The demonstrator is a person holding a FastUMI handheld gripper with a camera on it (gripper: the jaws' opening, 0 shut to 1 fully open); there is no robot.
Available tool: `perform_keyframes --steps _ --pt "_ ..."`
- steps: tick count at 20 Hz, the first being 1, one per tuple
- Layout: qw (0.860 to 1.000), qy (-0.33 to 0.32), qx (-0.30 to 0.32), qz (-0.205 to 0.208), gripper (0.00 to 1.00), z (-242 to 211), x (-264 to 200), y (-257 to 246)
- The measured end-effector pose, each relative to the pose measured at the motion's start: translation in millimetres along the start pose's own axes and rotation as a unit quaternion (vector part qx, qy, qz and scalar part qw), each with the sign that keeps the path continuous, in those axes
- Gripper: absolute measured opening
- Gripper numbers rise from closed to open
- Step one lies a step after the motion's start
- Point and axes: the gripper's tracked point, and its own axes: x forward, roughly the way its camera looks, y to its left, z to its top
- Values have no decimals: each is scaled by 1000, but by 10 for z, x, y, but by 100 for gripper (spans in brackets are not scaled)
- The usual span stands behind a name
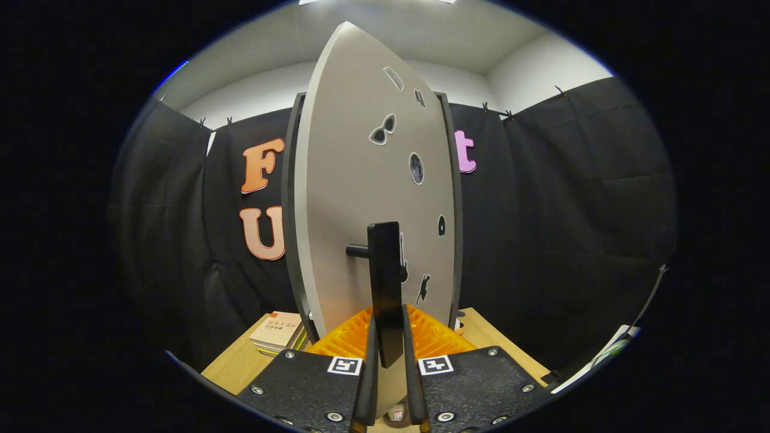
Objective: Open the shoe cabinet door, grab the shoes and put them into the shoe cabinet, then close the shoe cabinet door.
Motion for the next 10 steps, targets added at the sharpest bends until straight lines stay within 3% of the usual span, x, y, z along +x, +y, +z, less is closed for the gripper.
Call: perform_keyframes --steps 10 --pt "999 -6 -3 48 20 52 -164 -968"
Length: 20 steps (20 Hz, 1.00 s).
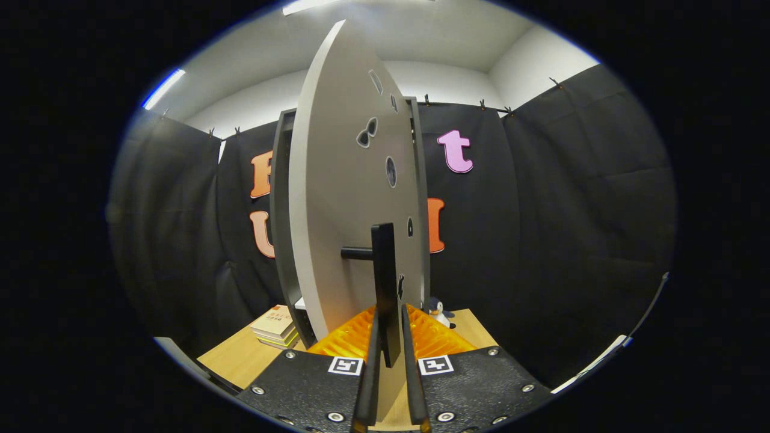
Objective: Open the shoe cabinet door, grab the shoes and put them into the shoe cabinet, then close the shoe cabinet door.
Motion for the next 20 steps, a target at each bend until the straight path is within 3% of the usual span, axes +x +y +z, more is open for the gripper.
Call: perform_keyframes --steps 9,20 --pt "1000 -8 -25 -18 17 4 -87 -413" --pt "997 -14 -20 -68 12 36 -202 -873"
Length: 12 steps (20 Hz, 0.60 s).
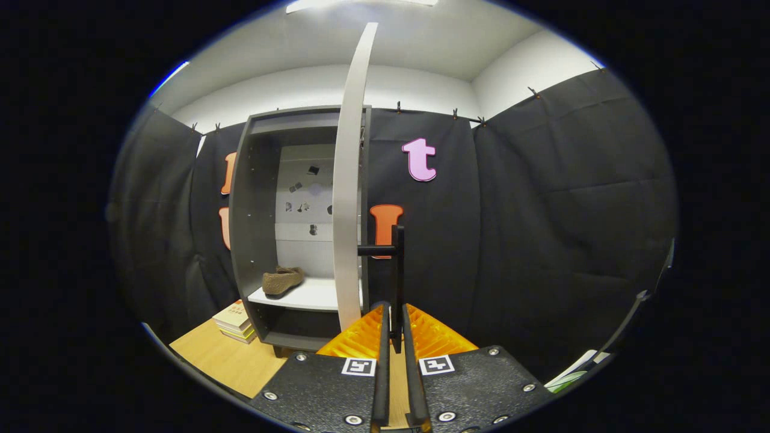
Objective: Open the shoe cabinet door, grab the shoes and put them into the shoe cabinet, then close the shoe cabinet door.
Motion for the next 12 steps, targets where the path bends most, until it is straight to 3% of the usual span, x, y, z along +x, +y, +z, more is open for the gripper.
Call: perform_keyframes --steps 7,12 --pt "999 -9 -10 -37 12 83 -242 133" --pt "998 -7 -22 -53 12 113 -423 578"
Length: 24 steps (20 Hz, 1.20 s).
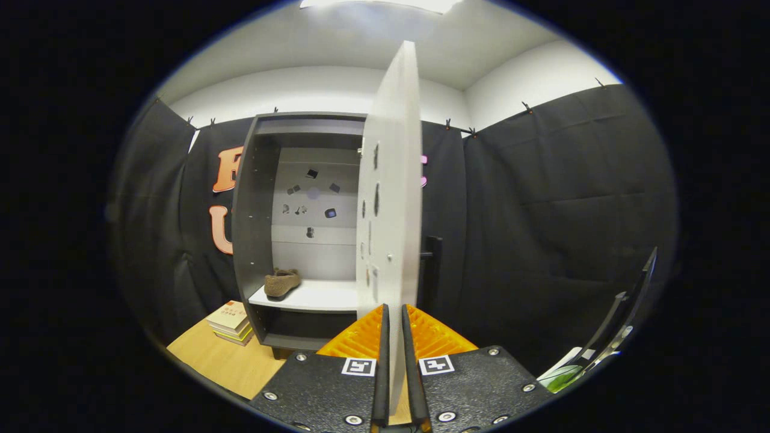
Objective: Open the shoe cabinet door, grab the shoes and put them into the shoe cabinet, then close the shoe cabinet door.
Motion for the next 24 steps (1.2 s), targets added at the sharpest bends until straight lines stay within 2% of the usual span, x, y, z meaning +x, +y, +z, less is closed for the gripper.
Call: perform_keyframes --steps 7,12,18,24 --pt "999 36 1 9 14 -374 -208 820" --pt "997 73 10 32 25 -750 -181 1306" --pt "991 119 23 64 40 -1524 44 1657" --pt "984 161 42 69 44 -2539 306 1795"
